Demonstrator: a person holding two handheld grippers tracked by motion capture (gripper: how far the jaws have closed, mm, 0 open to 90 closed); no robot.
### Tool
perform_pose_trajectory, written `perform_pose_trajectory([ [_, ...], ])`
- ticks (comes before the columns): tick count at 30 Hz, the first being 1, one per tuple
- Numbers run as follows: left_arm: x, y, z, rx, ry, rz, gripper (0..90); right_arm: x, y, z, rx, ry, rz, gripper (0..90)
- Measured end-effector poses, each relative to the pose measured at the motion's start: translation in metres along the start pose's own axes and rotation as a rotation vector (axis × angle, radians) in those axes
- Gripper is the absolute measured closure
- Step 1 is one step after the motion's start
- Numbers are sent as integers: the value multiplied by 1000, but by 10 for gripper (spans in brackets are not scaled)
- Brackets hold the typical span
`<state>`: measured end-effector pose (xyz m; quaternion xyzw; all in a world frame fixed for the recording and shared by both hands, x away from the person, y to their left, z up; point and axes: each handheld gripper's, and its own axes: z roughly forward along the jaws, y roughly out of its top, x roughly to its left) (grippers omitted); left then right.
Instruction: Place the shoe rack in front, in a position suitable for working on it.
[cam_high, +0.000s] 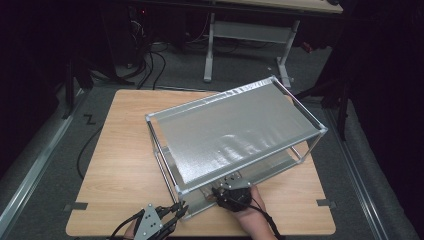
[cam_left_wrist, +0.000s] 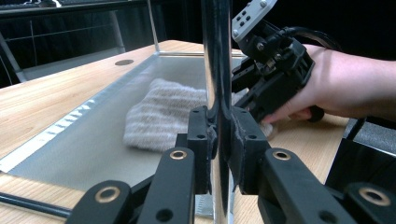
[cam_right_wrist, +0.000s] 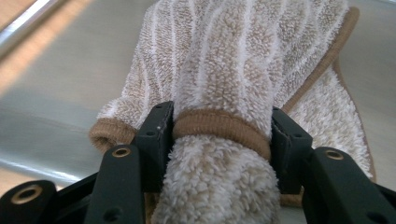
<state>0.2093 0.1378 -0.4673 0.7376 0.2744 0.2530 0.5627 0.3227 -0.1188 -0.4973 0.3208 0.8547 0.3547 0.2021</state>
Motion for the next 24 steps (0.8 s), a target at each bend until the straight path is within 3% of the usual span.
perform_pose_trajectory([
  [3,0,0,0,-1,-1,0,791,15,3,0,7,32,9,486],
  [12,0,0,0,0,-1,1,791,51,10,-1,-11,129,-56,488],
  [18,0,0,0,1,0,4,790,55,11,-2,-14,147,-93,489],
  [21,0,0,0,1,1,3,790,57,11,-3,-12,159,-71,489],
  [24,0,0,0,1,1,3,790,59,11,-3,-23,169,-89,490],
])
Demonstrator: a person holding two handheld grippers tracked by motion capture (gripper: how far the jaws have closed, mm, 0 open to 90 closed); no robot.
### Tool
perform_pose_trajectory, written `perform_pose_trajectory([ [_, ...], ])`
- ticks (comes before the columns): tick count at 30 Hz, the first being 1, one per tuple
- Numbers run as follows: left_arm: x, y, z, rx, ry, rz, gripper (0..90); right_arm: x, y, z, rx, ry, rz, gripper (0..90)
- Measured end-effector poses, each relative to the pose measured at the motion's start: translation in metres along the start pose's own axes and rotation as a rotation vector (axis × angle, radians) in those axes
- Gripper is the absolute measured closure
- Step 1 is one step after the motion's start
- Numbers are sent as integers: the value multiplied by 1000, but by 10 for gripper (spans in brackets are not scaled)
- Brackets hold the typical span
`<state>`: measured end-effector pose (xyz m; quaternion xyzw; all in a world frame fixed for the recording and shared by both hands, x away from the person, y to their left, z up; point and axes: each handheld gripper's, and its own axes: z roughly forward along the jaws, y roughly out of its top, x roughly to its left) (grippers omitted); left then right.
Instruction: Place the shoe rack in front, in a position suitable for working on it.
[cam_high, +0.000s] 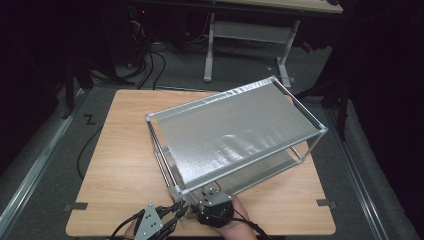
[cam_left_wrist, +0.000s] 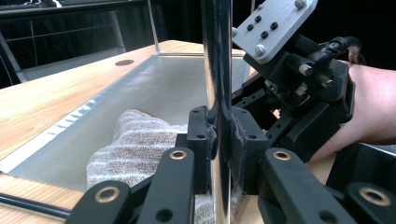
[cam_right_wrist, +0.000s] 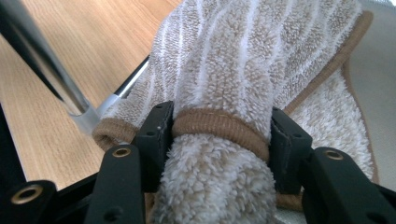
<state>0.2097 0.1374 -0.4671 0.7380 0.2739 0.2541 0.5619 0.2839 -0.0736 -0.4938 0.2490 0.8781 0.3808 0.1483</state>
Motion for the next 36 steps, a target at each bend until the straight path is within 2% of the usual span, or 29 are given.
perform_pose_trajectory([
  [9,0,0,0,5,-1,4,790,-4,-1,-1,11,-6,-1,486],
  [10,0,0,0,5,-1,5,790,-7,-1,-1,15,-9,-22,487],
  [11,0,1,-1,6,-2,6,790,-7,-2,-1,14,-12,4,486],
  [17,0,1,-1,7,1,8,790,-25,-8,-4,11,-38,36,487],
  [20,0,1,-1,6,1,7,791,-37,-12,-8,18,-70,57,487],
  [26,0,1,-1,6,-1,7,791,-69,-25,-18,31,-167,79,487],
  [29,0,1,-2,7,-2,10,791,-85,-31,-24,38,-212,106,487],
  [32,0,1,-1,7,-2,9,791,-98,-37,-29,36,-246,154,487],
  [36,0,1,-2,7,-2,9,792,-112,-44,-33,40,-293,170,487],
])
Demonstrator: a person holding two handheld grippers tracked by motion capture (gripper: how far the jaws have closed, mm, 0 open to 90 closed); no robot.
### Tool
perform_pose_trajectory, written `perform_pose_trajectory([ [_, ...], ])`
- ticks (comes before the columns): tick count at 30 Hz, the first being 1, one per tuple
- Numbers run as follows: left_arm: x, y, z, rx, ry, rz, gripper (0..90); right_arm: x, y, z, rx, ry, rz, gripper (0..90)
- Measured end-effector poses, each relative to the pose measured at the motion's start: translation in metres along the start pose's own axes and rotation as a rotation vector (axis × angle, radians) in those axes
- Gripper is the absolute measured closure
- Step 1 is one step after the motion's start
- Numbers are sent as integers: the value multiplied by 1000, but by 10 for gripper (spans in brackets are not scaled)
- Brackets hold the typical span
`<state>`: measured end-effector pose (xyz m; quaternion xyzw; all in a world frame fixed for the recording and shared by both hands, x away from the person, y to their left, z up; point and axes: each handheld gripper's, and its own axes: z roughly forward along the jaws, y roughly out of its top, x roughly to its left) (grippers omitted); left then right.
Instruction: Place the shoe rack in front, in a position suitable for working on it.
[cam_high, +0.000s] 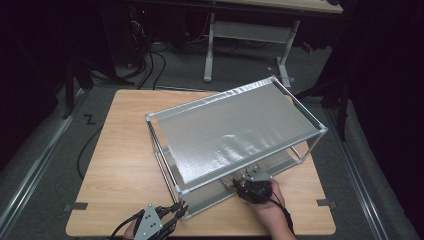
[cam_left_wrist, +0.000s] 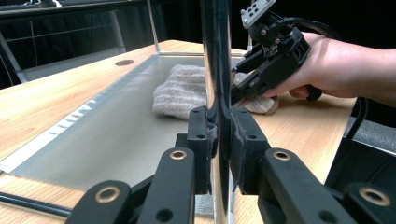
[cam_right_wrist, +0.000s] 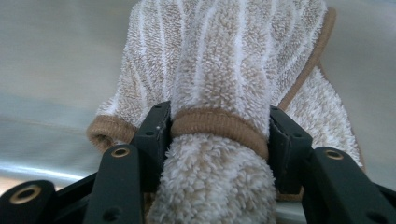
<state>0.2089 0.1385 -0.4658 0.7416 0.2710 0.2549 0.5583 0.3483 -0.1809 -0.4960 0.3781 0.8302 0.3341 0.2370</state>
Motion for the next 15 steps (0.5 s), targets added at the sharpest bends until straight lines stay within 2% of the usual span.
perform_pose_trajectory([
  [7,0,0,0,-1,-2,-3,792,-32,-8,-1,4,-86,55,486],
  [11,0,0,0,-5,-2,-8,792,-54,-14,-2,-1,-112,118,486],
  [12,0,0,0,-5,-2,-8,792,-60,-16,-2,-7,-116,112,485],
  [13,0,0,0,-5,-2,-8,792,-63,-17,-3,-4,-124,150,485],
  [15,0,0,0,-4,-2,-6,792,-72,-20,-4,-8,-149,163,485],
])
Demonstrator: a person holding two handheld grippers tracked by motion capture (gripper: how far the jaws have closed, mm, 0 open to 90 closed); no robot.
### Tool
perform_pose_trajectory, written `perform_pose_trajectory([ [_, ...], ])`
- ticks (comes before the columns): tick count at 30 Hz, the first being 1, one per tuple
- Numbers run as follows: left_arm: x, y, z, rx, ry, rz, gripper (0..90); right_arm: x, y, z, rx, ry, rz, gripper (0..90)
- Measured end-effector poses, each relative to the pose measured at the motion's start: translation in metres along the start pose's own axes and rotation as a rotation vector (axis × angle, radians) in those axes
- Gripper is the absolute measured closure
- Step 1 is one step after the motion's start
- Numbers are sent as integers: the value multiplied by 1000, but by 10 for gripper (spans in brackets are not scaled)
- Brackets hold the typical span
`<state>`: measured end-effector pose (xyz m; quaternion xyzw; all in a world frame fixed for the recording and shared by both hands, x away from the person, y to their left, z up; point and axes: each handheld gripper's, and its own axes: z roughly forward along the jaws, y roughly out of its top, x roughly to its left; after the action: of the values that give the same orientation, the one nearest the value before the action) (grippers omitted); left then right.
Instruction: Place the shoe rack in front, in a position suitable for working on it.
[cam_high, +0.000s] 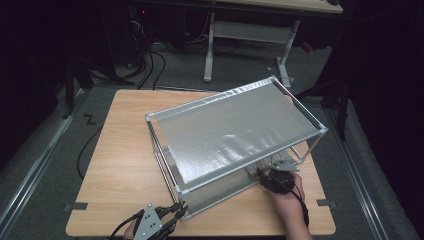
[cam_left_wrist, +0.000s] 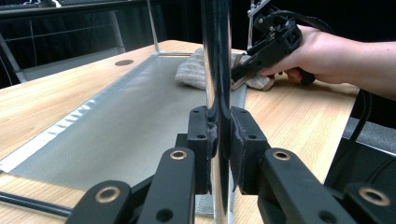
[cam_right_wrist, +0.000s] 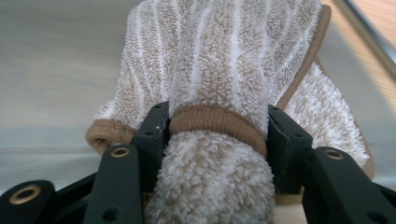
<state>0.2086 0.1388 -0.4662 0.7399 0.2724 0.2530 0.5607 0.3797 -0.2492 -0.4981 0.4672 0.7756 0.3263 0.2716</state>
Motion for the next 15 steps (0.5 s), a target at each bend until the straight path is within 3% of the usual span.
perform_pose_trajectory([
  [8,0,0,-1,-1,0,2,793,-34,-8,-2,-16,-114,38,481],
  [15,-1,0,-2,0,-4,1,793,-54,-14,-5,-11,-200,88,482],
])
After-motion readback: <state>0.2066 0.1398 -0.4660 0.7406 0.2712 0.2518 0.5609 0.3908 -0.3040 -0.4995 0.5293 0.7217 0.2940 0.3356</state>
